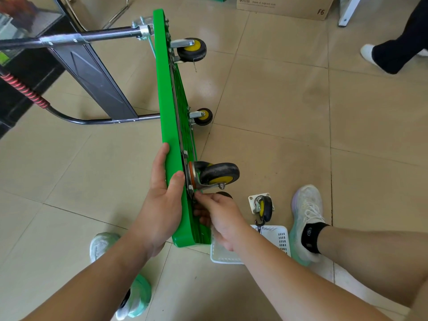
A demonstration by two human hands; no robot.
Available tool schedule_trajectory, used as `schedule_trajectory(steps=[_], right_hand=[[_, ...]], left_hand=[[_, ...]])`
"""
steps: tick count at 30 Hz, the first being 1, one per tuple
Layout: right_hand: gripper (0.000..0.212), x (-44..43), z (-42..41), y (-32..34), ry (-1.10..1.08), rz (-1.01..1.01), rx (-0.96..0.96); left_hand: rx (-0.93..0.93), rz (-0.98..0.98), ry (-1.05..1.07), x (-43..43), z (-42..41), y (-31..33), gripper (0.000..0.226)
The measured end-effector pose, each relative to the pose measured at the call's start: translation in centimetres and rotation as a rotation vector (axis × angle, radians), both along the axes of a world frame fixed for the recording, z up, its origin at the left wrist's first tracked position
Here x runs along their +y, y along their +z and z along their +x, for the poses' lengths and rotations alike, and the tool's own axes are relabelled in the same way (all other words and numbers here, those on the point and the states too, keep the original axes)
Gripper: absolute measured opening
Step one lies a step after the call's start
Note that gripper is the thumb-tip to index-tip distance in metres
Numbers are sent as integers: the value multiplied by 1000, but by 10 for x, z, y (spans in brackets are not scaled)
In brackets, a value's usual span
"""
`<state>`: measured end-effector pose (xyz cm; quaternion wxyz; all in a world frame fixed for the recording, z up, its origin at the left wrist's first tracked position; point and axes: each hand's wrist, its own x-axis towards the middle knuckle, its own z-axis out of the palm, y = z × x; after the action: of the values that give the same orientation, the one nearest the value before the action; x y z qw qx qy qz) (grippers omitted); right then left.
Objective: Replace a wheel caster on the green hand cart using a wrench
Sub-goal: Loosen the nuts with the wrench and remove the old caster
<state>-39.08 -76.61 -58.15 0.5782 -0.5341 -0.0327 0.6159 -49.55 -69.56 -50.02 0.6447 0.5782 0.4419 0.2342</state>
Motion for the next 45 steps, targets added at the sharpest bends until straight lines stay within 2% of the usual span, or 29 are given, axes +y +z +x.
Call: schedule_trajectory(steps=[2,5,15,19,24,28,34,38,42,45], right_hand=[[6,1,0,-3,-9,14,-39],[15,1,1,-5,-26,17,-44],[15,-8,5,-13,-98,43,-5],[11,-35,20,-38,-55,-106,-115],[14,-75,32,-86,-76,-346,-148],[19,-88,37,-111,-105,-426,-152],[20,-88,51,-112,-99,-563,-221],[8,-78,59,-77,-18,-438,-301],[7,-58,44,-15,117,-200,-343],[8,-41,26,21,126,-64,-366]], left_hand=[[-1,6,4,0,0,-1,54],[-3,9,3,0,0,-2,53],[-7,-3,9,0,1,-1,53],[-25,-19,5,-1,0,0,53],[-33,-12,-4,0,-1,-3,52],[-39,-11,7,1,-1,-5,52],[-26,-31,8,2,0,-3,53],[-12,-25,2,2,1,0,54],[6,-24,8,-1,2,3,55],[31,-3,23,-1,3,5,54]])
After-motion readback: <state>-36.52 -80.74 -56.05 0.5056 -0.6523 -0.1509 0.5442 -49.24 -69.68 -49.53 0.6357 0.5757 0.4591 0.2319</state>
